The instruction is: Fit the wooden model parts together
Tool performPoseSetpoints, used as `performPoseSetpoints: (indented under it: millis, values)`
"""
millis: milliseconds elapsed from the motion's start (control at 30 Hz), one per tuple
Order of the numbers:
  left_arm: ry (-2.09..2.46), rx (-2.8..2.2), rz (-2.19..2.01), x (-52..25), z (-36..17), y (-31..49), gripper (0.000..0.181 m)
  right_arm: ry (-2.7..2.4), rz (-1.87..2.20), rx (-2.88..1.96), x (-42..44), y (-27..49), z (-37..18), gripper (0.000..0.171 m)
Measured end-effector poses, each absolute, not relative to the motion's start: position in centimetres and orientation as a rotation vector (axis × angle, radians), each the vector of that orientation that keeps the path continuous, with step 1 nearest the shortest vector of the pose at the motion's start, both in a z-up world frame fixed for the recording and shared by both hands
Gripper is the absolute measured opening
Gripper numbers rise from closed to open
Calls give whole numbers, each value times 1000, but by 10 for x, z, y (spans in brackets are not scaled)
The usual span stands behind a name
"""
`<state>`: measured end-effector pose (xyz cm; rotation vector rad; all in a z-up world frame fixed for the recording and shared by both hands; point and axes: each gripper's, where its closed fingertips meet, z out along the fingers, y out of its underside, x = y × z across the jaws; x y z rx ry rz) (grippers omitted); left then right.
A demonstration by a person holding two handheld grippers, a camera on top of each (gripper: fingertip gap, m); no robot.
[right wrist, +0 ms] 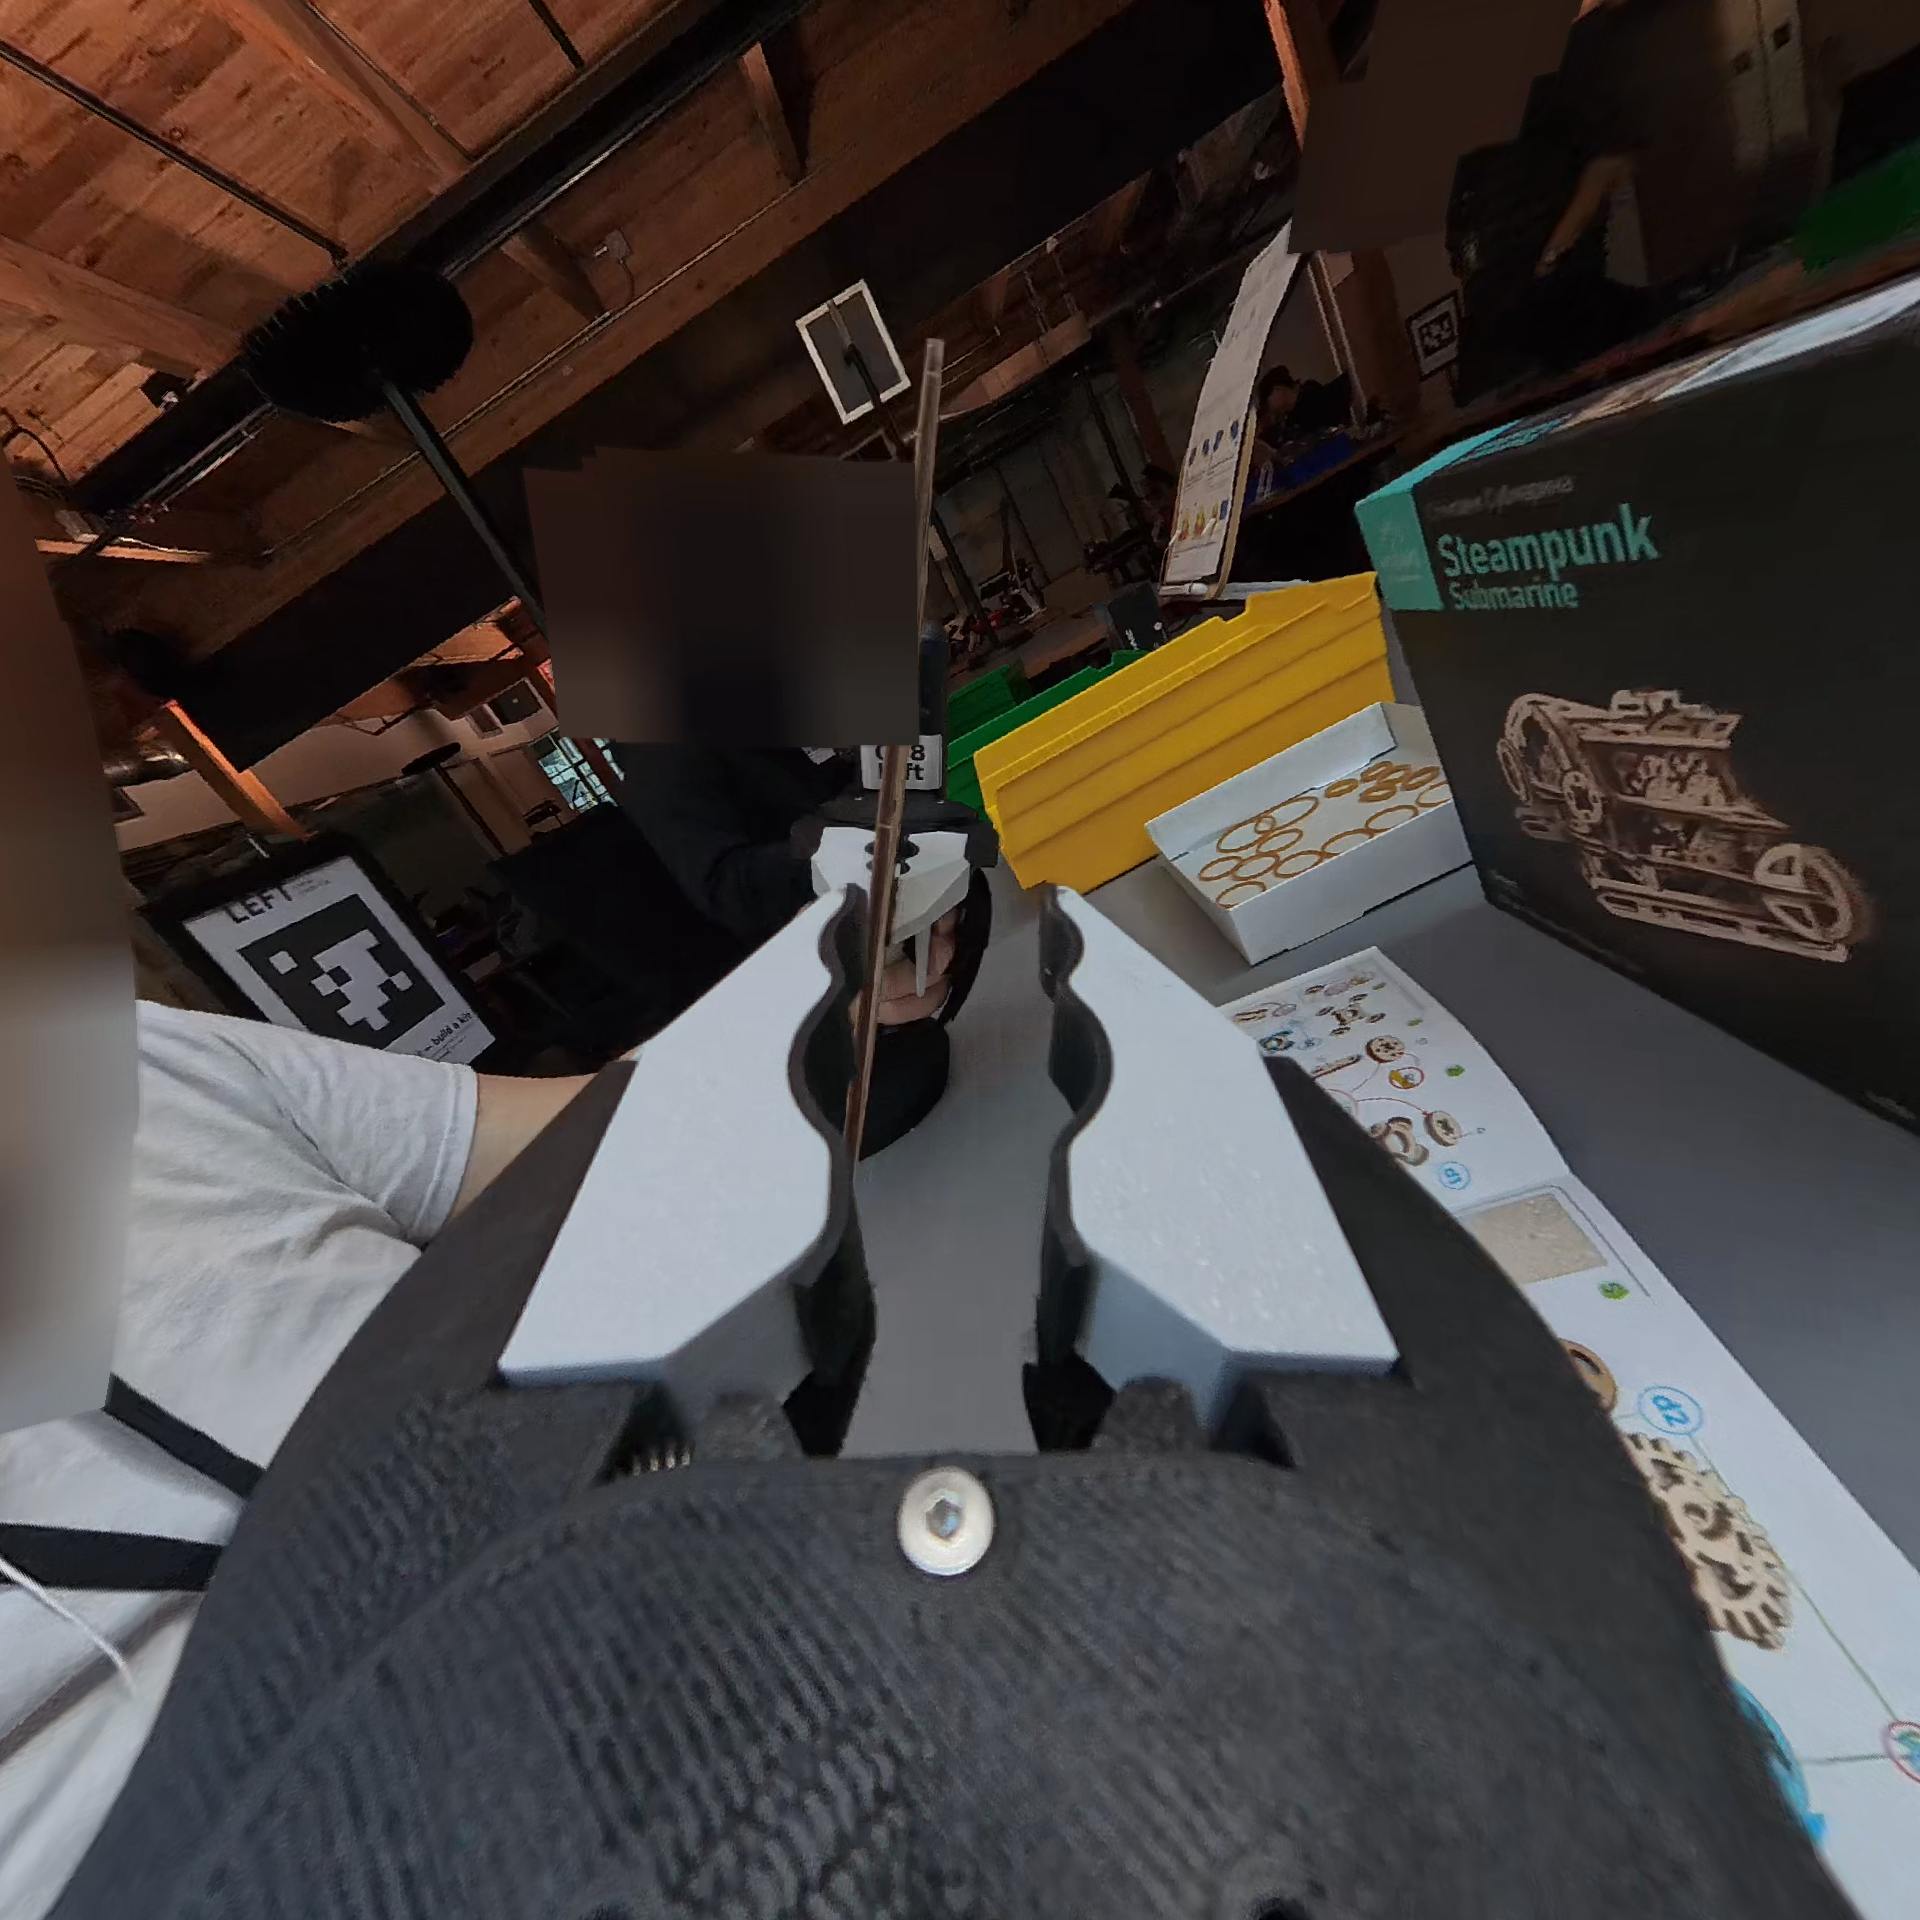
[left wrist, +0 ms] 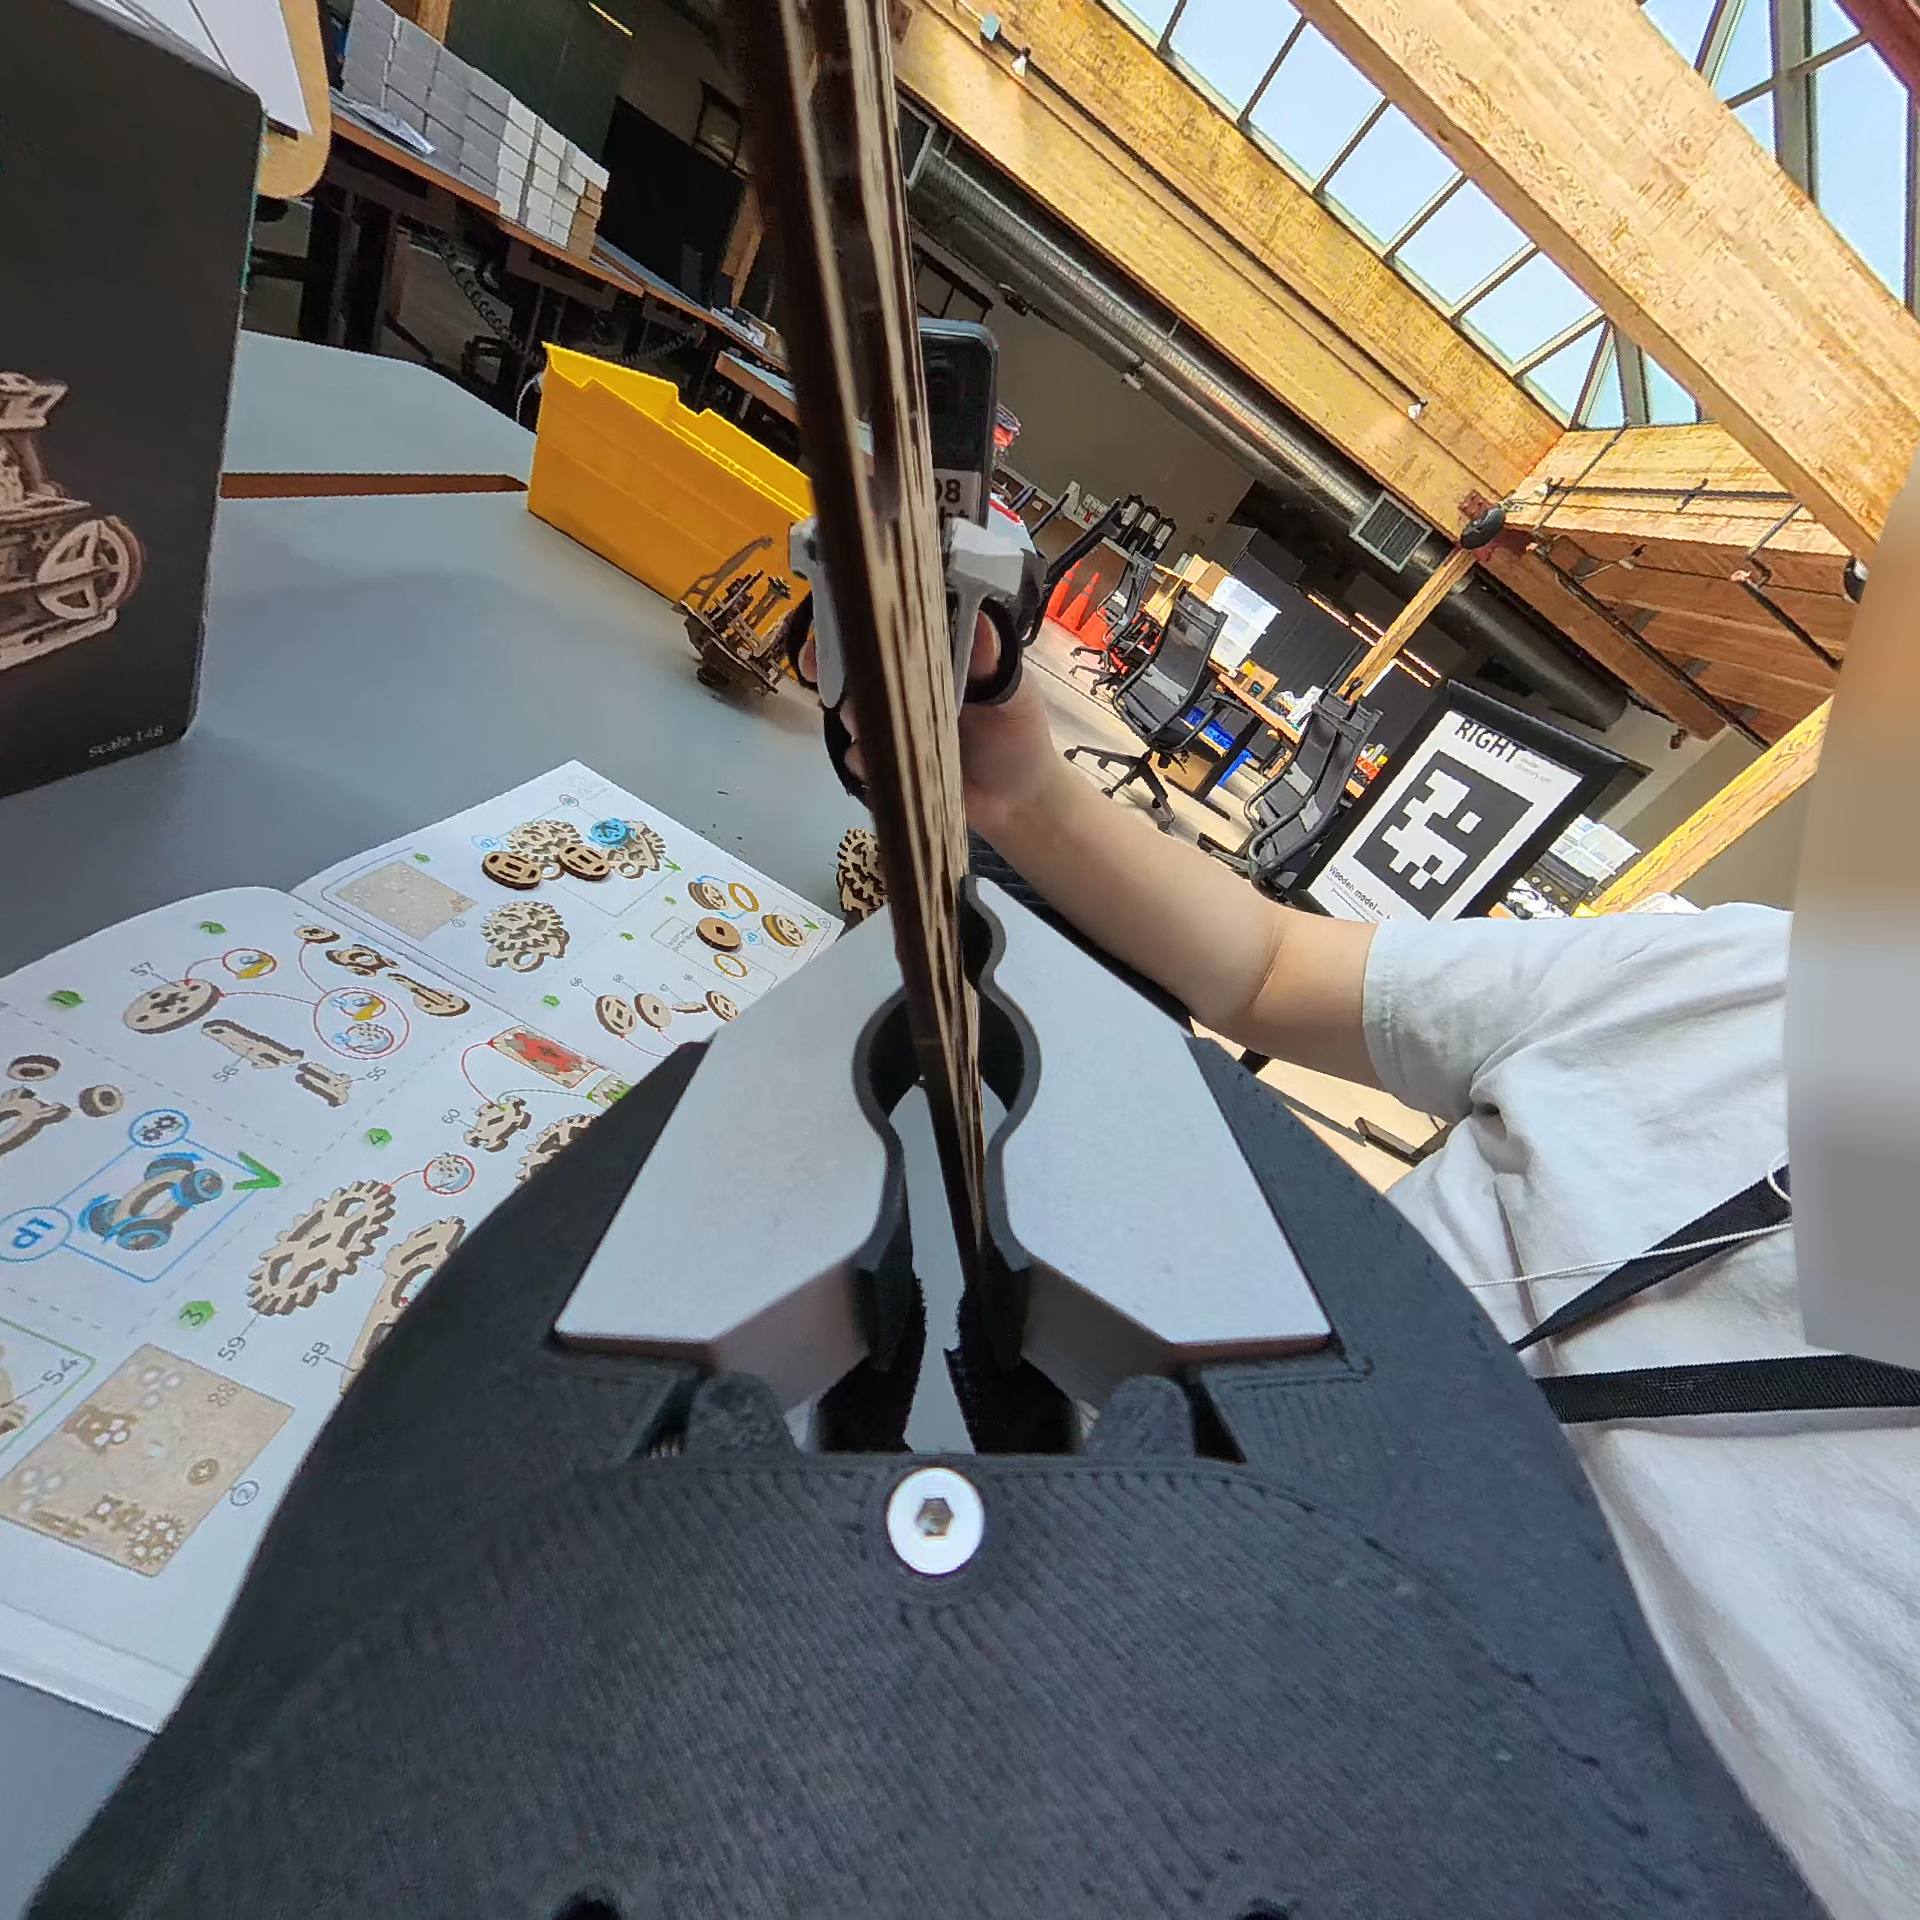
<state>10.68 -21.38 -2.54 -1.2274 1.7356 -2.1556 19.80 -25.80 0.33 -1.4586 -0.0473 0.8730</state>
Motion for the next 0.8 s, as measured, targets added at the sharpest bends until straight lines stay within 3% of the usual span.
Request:
performPoseSetpoints:
  millis: [300,800]
  values:
    - [1776,-1306,-2174,108,-36,-217,1,-353,-339,-1246,229,-310,77,26]
    - [1871,-1366,-2133,112,-55,-227,0,-445,-462,-1451,205,-280,48,22]
